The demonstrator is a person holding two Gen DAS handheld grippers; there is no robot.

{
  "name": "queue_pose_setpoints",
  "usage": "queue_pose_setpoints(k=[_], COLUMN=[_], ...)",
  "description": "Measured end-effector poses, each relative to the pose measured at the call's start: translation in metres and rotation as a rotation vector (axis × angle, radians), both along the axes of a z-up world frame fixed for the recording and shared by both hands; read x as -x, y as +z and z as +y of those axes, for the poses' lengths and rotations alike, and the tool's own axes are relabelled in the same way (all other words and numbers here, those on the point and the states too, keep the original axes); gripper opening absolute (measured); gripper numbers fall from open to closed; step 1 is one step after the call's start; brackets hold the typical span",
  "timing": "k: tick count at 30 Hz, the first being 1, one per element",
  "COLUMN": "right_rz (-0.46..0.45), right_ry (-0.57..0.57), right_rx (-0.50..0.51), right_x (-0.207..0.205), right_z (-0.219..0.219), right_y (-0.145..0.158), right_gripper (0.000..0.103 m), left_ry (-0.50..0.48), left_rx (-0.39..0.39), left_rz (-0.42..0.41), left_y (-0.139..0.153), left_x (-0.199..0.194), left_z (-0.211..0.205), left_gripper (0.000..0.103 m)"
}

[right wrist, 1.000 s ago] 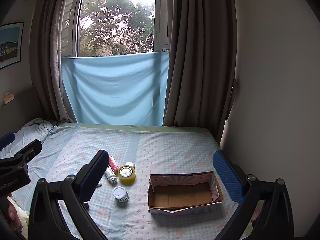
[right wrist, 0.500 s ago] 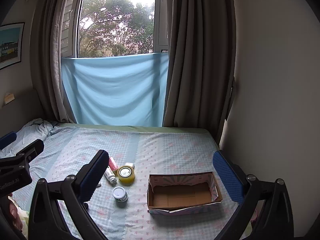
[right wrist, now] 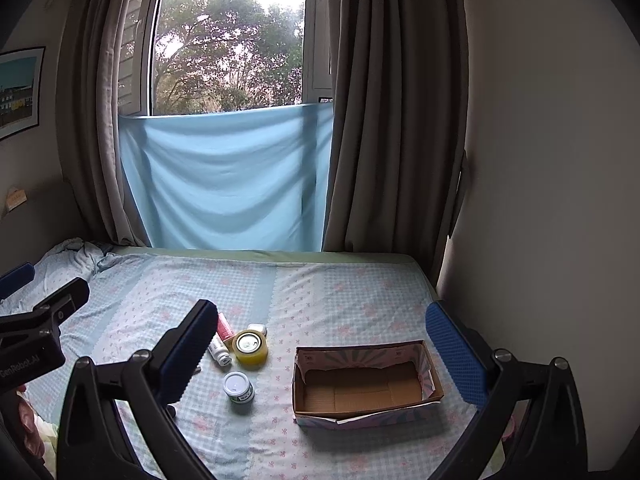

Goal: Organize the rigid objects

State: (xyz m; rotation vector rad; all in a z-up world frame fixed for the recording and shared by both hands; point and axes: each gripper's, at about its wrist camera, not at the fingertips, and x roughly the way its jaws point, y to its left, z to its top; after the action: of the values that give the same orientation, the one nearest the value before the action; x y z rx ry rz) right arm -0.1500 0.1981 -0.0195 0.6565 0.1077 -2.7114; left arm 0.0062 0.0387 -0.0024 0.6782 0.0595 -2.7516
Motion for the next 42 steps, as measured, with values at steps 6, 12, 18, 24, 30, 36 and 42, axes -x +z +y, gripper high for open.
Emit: queue_pose_setpoints(k=[6, 12, 18, 24, 30, 36, 42], right_rz=[-0.006, -0.017, -0.05, -0.124, -0.225, -0.31, -0.439], right_ry=[0.008, 0.018, 0.039, 0.103, 0.221, 0.304, 0.357], right_rx=[-0.002, 0.005, -0.013, -0.041, -0.082, -0.135, -0.195], right_x=[0.004, 0.011, 0.028, 0.061, 0.102, 0.144, 0.174], right_z=[0.0, -0.002, -0.012, -0.035, -0.08, -0.134, -0.191], right_y=[0.0, -0.003, -0.013, -0.04, -0.082, -0.142, -0.209], right_gripper=[0.103, 0.103, 0.103, 0.103, 0.103, 0.103, 0.103], left_ry=[0.0, 0.016, 0.084, 0.188, 0.321, 0.407, 0.481], left_rx=[-0.001, -0.022, -0.058, -0.132, -0.241, -0.389, -0.505], left_rz=[0.002, -0.005, -0.04, -0.158, -0.259, -0.364, -0.485], left_y=[-0.001, -0.006, -0.02, -0.058, -0.123, -0.211, -0.299], left_x=[0.001, 0.004, 0.01, 0.025, 0.036, 0.045, 0.059], left_z=[0.001, -0.004, -0.025, -0.064, -0.103, -0.139, -0.173], left_gripper=[0.103, 0.103, 0.103, 0.103, 0.103, 0.103, 0.103])
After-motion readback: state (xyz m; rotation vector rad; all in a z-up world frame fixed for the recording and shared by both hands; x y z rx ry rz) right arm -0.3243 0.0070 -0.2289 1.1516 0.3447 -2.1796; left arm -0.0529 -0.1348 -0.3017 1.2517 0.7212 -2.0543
